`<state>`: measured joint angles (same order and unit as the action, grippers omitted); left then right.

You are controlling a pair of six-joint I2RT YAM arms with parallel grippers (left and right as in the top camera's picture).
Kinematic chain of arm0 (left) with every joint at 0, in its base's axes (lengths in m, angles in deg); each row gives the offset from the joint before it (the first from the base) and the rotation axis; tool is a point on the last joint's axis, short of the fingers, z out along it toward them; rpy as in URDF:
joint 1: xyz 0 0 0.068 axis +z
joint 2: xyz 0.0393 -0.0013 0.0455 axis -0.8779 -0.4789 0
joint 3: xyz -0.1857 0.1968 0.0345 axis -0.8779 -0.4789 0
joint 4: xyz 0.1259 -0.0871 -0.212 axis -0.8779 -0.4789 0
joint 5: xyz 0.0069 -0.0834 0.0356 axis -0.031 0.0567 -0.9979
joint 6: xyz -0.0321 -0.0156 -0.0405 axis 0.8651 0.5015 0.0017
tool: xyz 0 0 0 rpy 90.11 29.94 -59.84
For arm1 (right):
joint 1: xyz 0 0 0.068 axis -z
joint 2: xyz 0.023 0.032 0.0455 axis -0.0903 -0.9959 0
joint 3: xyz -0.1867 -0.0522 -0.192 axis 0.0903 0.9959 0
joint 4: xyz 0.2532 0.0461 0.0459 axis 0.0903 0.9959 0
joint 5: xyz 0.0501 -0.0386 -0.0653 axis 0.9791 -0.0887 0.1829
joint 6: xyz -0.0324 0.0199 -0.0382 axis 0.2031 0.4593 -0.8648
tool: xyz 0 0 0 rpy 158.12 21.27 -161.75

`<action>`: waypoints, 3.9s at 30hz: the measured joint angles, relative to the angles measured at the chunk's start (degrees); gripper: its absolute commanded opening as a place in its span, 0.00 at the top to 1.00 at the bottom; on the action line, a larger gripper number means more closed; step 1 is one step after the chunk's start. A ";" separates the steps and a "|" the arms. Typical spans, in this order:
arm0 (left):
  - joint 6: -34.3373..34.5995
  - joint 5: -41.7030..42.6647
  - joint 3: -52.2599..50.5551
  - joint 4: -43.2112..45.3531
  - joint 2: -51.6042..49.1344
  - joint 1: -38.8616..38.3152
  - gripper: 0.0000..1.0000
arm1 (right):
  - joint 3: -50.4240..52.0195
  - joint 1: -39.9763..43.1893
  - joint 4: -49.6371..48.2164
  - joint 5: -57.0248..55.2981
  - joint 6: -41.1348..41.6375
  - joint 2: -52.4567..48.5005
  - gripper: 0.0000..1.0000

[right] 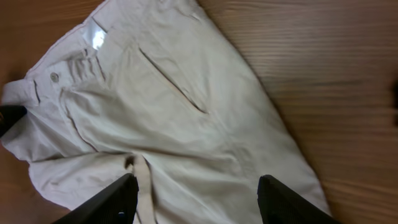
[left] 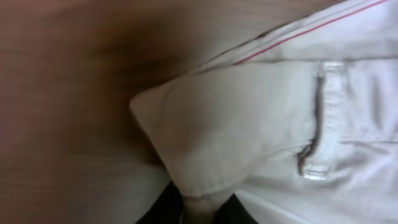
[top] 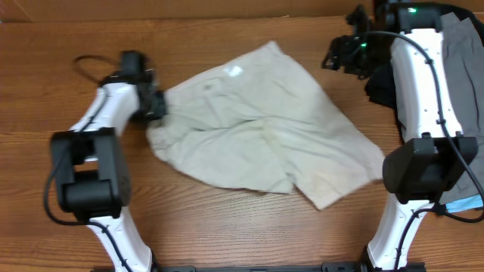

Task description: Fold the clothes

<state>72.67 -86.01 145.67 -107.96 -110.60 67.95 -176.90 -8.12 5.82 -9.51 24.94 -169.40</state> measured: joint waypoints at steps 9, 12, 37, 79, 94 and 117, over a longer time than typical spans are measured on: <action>1.20 5.09 5.68 -15.15 -0.22 10.16 0.26 | 0.00 -13.38 0.02 0.20 0.02 -0.59 0.34; 1.20 6.12 13.86 -20.46 -0.26 8.79 0.26 | 0.11 -17.81 2.19 0.11 0.22 -1.20 0.34; -0.55 4.96 50.03 -35.43 0.11 -5.88 0.25 | 28.96 -32.28 -35.15 -11.41 11.78 -1.95 0.39; -1.40 -1.07 50.03 -31.58 0.11 -6.82 0.18 | 25.05 -34.47 -10.01 -3.78 13.44 4.98 0.96; -1.38 -2.21 50.03 -29.20 0.11 -6.03 0.14 | 25.11 -53.46 2.64 -0.26 18.25 16.57 0.96; -1.36 -2.14 50.03 -26.62 0.11 2.93 0.14 | 30.40 -45.05 -6.69 -15.69 31.69 19.87 0.29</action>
<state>71.32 -88.15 195.70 -134.59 -110.49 70.88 -146.50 -53.17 -0.87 -25.21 56.63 -149.53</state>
